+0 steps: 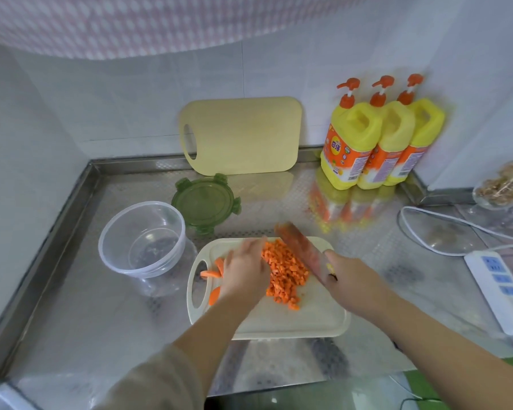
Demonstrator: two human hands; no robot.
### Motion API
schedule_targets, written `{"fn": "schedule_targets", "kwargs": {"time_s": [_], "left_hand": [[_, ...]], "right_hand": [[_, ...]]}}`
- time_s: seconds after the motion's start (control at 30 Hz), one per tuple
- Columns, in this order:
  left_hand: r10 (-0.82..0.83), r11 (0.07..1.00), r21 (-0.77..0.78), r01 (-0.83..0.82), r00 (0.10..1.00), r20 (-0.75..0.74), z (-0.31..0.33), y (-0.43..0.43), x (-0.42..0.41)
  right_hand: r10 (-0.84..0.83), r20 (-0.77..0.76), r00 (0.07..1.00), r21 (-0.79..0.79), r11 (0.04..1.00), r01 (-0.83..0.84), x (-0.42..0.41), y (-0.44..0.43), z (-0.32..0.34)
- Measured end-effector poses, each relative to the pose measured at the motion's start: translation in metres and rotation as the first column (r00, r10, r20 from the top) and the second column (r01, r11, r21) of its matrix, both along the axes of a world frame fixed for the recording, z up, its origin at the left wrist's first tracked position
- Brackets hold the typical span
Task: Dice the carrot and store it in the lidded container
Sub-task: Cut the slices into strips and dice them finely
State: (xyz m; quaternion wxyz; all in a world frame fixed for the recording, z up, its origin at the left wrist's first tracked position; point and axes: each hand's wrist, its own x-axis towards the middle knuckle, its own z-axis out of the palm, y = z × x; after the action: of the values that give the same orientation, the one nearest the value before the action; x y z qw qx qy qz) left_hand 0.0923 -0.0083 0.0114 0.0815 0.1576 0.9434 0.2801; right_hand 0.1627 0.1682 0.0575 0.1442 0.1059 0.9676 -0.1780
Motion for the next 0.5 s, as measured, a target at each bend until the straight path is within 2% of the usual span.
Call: {"fn": "schedule_targets", "kwargs": {"time_s": [0.07, 0.1, 0.13, 0.2, 0.23, 0.3, 0.4, 0.47, 0.5], "left_hand": [[0.211, 0.929, 0.31, -0.203, 0.977, 0.009, 0.012, -0.008, -0.014], [0.246, 0.89, 0.396, -0.226, 0.969, 0.001, 0.018, -0.01, -0.021], [0.202, 0.892, 0.414, -0.18, 0.979, -0.011, 0.025, -0.012, -0.027], [-0.074, 0.943, 0.327, 0.061, 0.997, 0.027, 0.035, -0.008, -0.033], [-0.23, 0.949, 0.24, 0.205, 0.97, 0.082, 0.039, -0.002, -0.032], [-0.432, 0.902, 0.073, 0.426, 0.886, 0.167, 0.038, 0.01, -0.027], [-0.502, 0.863, 0.043, 0.503, 0.846, 0.183, 0.03, 0.022, -0.019], [-0.43, 0.903, 0.099, 0.419, 0.883, 0.188, 0.022, 0.023, -0.018], [-0.389, 0.921, 0.122, 0.371, 0.9, 0.198, 0.017, 0.023, -0.019]], "right_hand": [[0.107, -0.025, 0.994, 0.216, 0.971, -0.099, 0.001, 0.002, 0.001], [0.158, -0.018, 0.987, 0.296, 0.944, -0.145, 0.001, 0.003, 0.002], [0.204, -0.006, 0.979, 0.363, 0.913, -0.188, 0.001, 0.003, 0.004], [0.276, 0.013, 0.961, 0.459, 0.852, -0.251, 0.001, 0.001, 0.009], [0.31, 0.014, 0.95, 0.496, 0.823, -0.276, 0.0, 0.0, 0.011], [0.37, 0.007, 0.929, 0.526, 0.788, -0.318, 0.0, -0.001, 0.012], [0.454, -0.033, 0.89, 0.548, 0.753, -0.364, 0.002, -0.002, 0.011], [0.467, -0.13, 0.875, 0.549, 0.768, -0.329, 0.003, -0.001, 0.014], [0.459, -0.099, 0.883, 0.54, 0.77, -0.34, 0.004, -0.001, 0.015]]}}
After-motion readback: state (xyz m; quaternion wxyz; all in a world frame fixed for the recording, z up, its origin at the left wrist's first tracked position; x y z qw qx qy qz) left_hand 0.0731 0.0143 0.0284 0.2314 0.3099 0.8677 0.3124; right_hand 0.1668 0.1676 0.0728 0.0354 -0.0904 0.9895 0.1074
